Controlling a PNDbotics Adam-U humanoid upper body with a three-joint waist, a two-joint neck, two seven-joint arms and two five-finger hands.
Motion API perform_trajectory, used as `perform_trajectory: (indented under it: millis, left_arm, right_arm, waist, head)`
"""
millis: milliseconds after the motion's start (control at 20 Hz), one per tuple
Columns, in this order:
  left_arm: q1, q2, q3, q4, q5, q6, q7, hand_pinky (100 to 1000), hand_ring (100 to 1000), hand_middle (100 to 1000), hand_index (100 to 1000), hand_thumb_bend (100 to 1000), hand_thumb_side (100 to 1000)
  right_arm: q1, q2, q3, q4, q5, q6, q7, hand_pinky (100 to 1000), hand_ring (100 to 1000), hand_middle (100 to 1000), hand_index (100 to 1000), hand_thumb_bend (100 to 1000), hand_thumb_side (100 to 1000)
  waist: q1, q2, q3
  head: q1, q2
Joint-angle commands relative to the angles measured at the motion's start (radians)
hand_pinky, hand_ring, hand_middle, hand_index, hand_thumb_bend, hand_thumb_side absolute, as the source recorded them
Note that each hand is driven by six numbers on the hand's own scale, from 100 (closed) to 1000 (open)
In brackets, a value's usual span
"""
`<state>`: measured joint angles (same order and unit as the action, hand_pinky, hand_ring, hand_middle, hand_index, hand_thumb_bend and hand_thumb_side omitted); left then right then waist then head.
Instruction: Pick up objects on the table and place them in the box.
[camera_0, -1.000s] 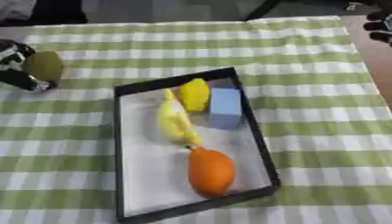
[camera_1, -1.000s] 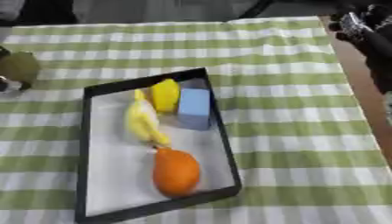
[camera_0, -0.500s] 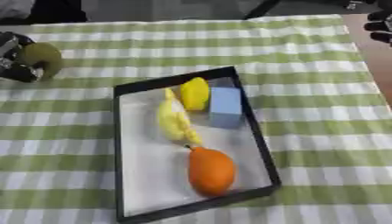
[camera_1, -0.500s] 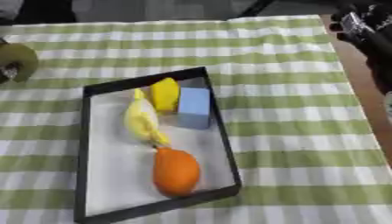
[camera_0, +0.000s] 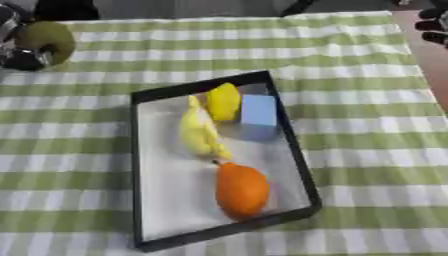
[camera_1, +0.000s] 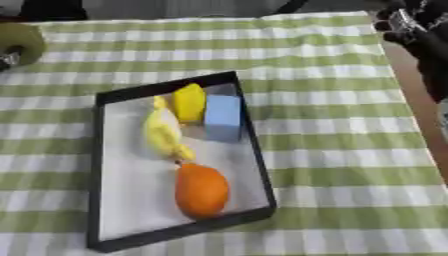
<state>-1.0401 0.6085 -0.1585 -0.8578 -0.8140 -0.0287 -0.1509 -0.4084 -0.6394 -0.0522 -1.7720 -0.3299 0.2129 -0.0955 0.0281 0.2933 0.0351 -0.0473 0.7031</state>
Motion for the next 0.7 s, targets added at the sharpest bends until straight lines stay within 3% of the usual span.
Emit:
perform_trajectory:
  millis: [50,450,700]
  left_arm:
    - [-0.054,0.034,-0.042,-0.077,0.033,-0.024,0.002,703,682,599,633,154,100]
    - [-0.062,0.015,-0.271,-0.306,0.174,-0.164,-0.029,701,677,598,634,127,100]
    - [-0.042,0.011,-0.368,-0.445,0.26,-0.25,-0.085,704,676,598,632,102,100]
  right_arm:
    - [-0.012,-0.025,-0.001,-0.007,0.0,0.0,0.005,878,788,703,809,100,489]
    - [-0.009,-0.027,0.002,-0.004,-0.002,0.0,0.006,878,788,703,808,100,480]
    - [-0.01,-0.027,0.006,-0.002,0.0,0.001,0.01,878,788,702,808,100,477]
  waist:
    - [0.002,-0.054,0.004]
    - [0.016,-0.087,0.021]
    - [0.019,-0.094,0.02]
  head:
    - [-0.012,0.024]
    - [-0.018,0.054]
    - [-0.019,0.051]
